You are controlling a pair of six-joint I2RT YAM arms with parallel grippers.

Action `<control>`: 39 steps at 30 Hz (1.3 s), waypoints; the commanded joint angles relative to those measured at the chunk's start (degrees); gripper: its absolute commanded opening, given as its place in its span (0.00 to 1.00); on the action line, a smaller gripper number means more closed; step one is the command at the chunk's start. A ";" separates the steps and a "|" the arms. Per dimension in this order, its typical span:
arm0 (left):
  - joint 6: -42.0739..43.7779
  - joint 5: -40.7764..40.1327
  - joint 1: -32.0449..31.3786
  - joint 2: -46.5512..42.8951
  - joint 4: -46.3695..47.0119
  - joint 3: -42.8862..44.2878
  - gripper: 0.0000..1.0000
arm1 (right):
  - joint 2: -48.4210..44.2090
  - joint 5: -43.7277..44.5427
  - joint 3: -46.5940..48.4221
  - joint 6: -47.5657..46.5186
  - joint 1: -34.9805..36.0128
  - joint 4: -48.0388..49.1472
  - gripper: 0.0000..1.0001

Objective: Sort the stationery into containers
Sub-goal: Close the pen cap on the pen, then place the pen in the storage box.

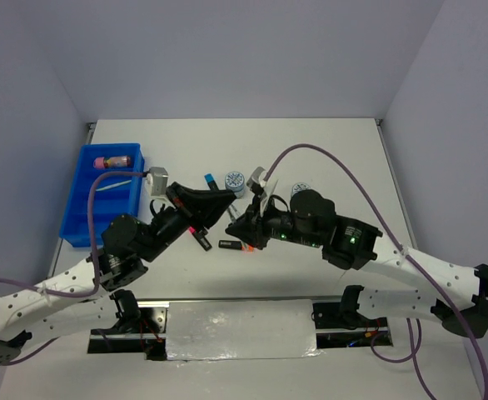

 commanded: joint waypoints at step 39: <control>-13.02 -32.17 0.82 1.05 -37.21 7.45 0.00 | -6.11 15.78 -15.00 7.53 2.09 12.29 1.00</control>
